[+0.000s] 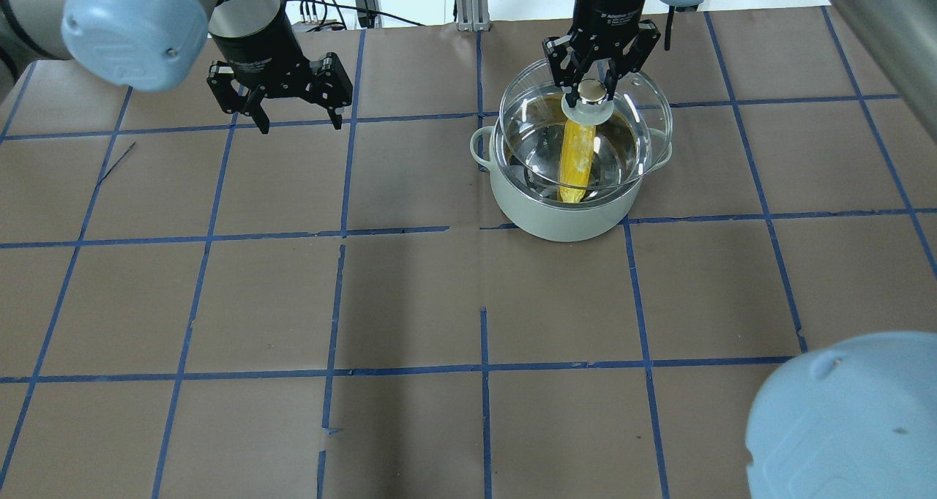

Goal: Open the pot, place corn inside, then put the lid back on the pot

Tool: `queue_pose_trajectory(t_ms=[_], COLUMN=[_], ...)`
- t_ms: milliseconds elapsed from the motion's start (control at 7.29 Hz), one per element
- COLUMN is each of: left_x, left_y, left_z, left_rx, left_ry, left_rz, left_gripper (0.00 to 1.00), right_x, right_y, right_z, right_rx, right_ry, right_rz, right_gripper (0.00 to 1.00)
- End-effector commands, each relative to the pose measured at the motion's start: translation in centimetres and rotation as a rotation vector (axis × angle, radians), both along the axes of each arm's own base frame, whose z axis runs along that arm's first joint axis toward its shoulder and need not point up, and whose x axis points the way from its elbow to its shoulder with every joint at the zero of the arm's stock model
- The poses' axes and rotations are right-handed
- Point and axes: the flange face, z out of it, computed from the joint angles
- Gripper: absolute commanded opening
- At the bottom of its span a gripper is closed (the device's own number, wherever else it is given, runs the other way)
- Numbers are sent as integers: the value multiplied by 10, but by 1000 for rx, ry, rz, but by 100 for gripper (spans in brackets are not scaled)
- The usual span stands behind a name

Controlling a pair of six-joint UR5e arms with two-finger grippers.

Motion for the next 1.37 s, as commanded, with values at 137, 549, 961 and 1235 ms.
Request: queue_pose_trajectory(t_ms=[137,549,961,1235], left_x=[6,10,9,9], left_y=[40,40,33,33], left_z=[-3,17,27,25], left_rx=[19,-21,1,6], left_ry=[0,-7,-7,-8], left_rz=[-15,-4,-1,-1], left_gripper=[100,100,100,100], right_x=[8,8,9,9], right_y=[-2,-3,-5,-6], right_z=[-37,-39,-42,-42], right_rx=[59,61,53,51], right_ry=[6,6,5,4], right_rz=[19,23,24,24], right_gripper=[38,38,38,38])
